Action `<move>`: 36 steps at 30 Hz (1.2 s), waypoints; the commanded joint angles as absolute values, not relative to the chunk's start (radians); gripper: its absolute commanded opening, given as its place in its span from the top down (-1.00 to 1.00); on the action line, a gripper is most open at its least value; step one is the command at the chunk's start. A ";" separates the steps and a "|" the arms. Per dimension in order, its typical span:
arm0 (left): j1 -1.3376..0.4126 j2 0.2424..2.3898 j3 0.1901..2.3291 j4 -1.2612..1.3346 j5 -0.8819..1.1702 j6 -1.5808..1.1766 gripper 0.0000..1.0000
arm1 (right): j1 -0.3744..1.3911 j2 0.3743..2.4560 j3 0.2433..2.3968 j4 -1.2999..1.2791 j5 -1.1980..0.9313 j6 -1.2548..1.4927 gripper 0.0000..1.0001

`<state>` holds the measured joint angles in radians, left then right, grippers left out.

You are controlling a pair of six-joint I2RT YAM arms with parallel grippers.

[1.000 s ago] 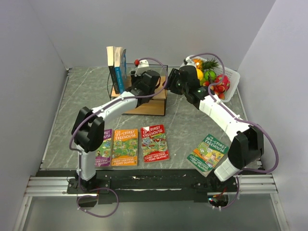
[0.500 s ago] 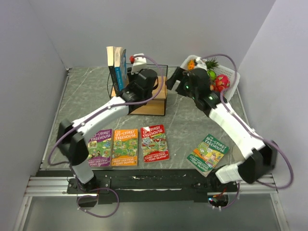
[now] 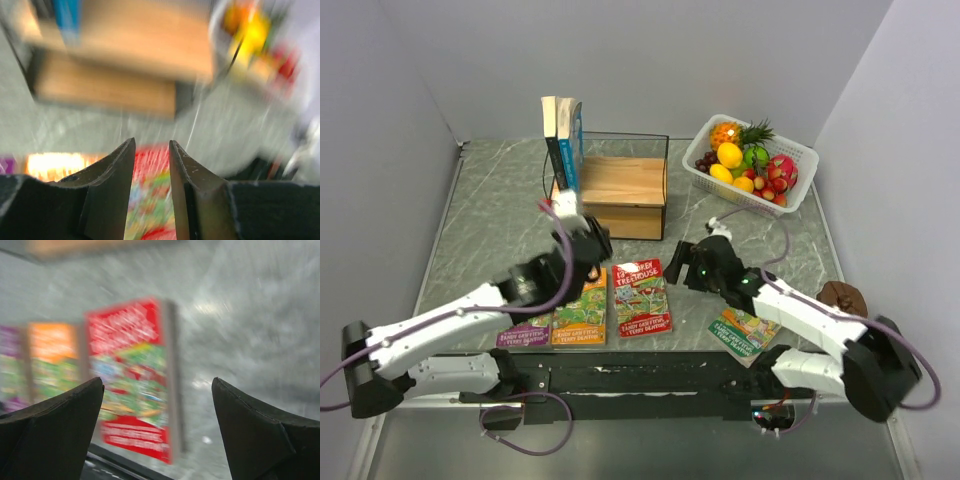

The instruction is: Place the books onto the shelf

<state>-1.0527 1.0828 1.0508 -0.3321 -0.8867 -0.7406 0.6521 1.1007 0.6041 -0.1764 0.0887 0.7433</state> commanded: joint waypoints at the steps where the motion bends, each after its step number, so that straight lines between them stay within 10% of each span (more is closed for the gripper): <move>1: -1.072 1.095 0.798 -0.227 -0.617 -0.916 0.22 | 0.660 1.201 0.627 -0.063 0.012 0.741 -0.91; 16: -1.072 1.459 0.697 -0.052 -0.391 -0.974 0.44 | 0.663 1.493 0.597 0.149 -0.270 0.749 -0.66; 25: -1.071 1.543 0.635 0.046 -0.302 -0.988 0.53 | 0.663 1.516 0.511 0.431 -0.488 0.792 0.04; 30: -1.072 1.520 0.640 0.026 -0.333 -0.983 0.54 | 0.661 1.502 0.515 0.447 -0.528 0.792 1.00; 36: -1.072 1.234 0.689 -0.168 -0.480 -0.982 0.26 | 0.663 1.260 0.586 0.108 -0.434 0.701 1.00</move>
<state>-1.0687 1.4361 0.6624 -0.0330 -0.3962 -0.9653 0.6426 1.4635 0.5117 0.2920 -0.4137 0.7589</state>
